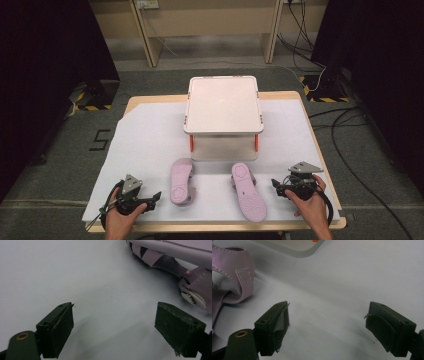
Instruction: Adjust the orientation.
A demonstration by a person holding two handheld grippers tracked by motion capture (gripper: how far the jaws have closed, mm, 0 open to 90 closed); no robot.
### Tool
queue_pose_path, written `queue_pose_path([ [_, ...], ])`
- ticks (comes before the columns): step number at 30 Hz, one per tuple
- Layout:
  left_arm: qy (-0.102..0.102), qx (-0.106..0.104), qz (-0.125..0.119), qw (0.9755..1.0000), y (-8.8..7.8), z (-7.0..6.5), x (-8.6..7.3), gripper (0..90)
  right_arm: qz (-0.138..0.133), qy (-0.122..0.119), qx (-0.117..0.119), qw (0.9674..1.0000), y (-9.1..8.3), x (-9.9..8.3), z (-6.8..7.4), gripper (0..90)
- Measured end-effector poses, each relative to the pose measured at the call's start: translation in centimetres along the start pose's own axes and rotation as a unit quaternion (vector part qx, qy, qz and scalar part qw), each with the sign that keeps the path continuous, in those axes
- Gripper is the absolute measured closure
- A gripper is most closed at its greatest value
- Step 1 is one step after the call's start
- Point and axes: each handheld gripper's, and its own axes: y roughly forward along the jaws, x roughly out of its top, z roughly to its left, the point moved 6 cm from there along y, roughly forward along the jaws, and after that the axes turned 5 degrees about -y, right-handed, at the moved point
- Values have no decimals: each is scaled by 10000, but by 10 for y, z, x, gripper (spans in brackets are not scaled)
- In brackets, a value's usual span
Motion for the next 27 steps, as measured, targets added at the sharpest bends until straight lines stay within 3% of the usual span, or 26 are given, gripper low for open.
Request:
queue_pose_path([
  [5, 65, 26, 50, 10000, 3, 1, -1, 151, -79, -2, 24, 10000, -5, 5, 6, 193],
  [9, 40, 36, 48, 10000, 3, 2, -1, 150, -231, -198, 89, 9995, -12, 16, 17, 195],
  [10, 35, 38, 17, 10000, 3, 2, -1, 150, -288, -247, 150, 9992, -15, 21, 27, 195],
  [15, 80, 54, 60, 9999, 3, 1, -1, 151, -340, -373, 319, 9982, -19, 30, 44, 195],
  [16, 83, 65, 35, 9999, 3, 1, -1, 151, -379, -447, 474, 9972, -23, 37, 56, 196],
  [18, 76, 64, 13, 10000, 3, 1, 0, 151, -416, -580, 548, 9959, -27, 42, 68, 195],
  [20, 82, 77, 16, 9999, 3, 1, 0, 151, -427, -632, 581, 9954, -27, 45, 73, 195],
  [21, 91, 75, 27, 9999, 3, 1, 0, 151, -438, -744, 680, 9939, -28, 50, 87, 193],
  [27, 96, 57, 48, 9999, 4, 1, -1, 152, -285, -929, 559, 9937, -19, 55, 110, 182],
])
